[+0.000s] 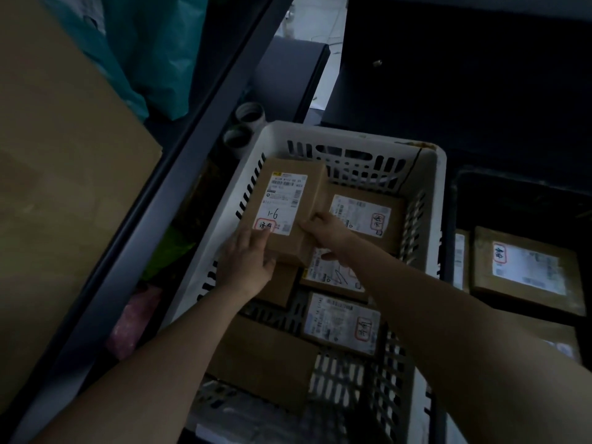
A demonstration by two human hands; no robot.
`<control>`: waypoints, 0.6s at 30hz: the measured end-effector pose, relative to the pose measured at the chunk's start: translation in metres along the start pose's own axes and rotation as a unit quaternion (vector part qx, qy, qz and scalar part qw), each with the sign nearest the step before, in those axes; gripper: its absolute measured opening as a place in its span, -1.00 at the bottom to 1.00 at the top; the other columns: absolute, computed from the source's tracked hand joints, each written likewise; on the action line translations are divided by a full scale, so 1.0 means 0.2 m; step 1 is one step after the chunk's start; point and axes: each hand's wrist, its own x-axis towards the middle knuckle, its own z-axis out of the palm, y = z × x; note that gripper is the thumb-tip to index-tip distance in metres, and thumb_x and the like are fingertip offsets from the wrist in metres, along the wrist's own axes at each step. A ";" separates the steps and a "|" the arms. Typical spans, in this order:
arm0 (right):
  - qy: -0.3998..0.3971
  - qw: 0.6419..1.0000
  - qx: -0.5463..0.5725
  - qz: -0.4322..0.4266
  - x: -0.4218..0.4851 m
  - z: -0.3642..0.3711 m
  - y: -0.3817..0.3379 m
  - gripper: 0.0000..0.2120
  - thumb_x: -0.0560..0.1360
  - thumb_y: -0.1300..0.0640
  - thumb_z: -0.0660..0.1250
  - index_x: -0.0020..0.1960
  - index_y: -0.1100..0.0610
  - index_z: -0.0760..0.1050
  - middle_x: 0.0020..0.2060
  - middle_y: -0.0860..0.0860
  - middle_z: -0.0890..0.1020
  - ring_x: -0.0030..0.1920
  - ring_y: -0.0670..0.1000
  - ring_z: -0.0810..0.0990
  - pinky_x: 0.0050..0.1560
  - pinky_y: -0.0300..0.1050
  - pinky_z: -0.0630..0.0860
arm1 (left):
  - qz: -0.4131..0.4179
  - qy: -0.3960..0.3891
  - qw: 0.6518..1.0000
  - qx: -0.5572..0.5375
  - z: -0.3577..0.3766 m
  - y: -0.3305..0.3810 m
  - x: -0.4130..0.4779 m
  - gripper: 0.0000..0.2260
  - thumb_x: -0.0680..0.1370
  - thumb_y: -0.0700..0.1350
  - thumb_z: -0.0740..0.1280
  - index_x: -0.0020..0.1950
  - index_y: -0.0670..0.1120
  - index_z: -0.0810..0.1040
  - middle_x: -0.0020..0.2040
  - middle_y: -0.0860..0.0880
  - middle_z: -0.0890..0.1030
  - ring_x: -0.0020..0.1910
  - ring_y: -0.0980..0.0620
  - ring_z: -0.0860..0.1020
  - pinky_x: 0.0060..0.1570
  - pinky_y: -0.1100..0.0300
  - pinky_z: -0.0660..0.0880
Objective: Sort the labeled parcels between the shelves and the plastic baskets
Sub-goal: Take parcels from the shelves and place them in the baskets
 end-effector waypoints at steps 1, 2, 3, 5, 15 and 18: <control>0.004 0.999 -0.033 -0.010 -0.02 -0.01 0.00 -0.49 0.59 -0.03 0.27 0.47 0.09 0.26 0.36 0.10 0.45 0.33 0.16 0.44 0.23 0.10 0.43 | 0.000 0.007 1.000 -0.003 -0.01 0.02 -0.01 -0.44 0.59 0.04 0.20 0.54 0.07 0.06 0.52 -0.08 0.12 0.50 -0.14 0.07 0.42 -0.11 0.18; 0.005 0.996 -0.082 -0.029 -0.04 -0.02 -0.01 -0.53 0.60 -0.02 0.23 0.45 0.11 0.29 0.34 0.11 0.47 0.31 0.17 0.46 0.23 0.07 0.43 | 0.004 0.012 1.000 -0.005 -0.03 0.04 -0.02 -0.46 0.59 0.03 0.19 0.54 0.06 0.09 0.51 -0.07 0.16 0.48 -0.14 0.11 0.41 -0.08 0.21; 0.006 0.989 -0.138 -0.050 -0.07 -0.02 -0.02 -0.57 0.61 -0.01 0.20 0.42 0.15 0.33 0.31 0.14 0.49 0.30 0.18 0.47 0.23 0.05 0.43 | 0.012 0.014 1.000 -0.006 -0.05 0.06 -0.04 -0.48 0.59 0.03 0.19 0.53 0.04 0.13 0.49 -0.06 0.20 0.46 -0.12 0.15 0.39 -0.06 0.23; 0.016 0.969 -0.234 -0.083 -0.13 -0.05 -0.04 -0.60 0.62 0.02 0.19 0.39 0.19 0.37 0.28 0.18 0.50 0.28 0.20 0.48 0.25 0.04 0.43 | 0.035 0.014 0.999 -0.004 -0.09 0.12 -0.07 -0.52 0.60 0.02 0.19 0.50 0.02 0.20 0.47 -0.05 0.26 0.44 -0.11 0.20 0.36 -0.02 0.23; 0.123 0.849 -0.479 -0.184 -0.78 -0.29 0.03 -0.58 0.62 0.06 0.16 0.45 0.12 0.32 0.30 0.19 0.43 0.29 0.26 0.42 0.20 0.08 0.46 | 0.136 -0.003 0.991 0.012 -0.32 0.37 -0.39 -0.59 0.61 0.01 0.17 0.46 -0.02 0.30 0.40 -0.05 0.37 0.39 -0.08 0.30 0.33 -0.01 0.32; 0.154 0.829 -0.508 -0.176 -1.00 -0.38 0.13 -0.63 0.60 0.04 0.17 0.38 0.08 0.37 0.24 0.17 0.45 0.25 0.24 0.43 0.14 0.07 0.48 | 0.176 -0.010 0.984 0.011 -0.35 0.49 -0.53 -0.61 0.62 -0.02 0.18 0.46 0.01 0.30 0.39 -0.02 0.36 0.38 -0.08 0.31 0.31 0.00 0.35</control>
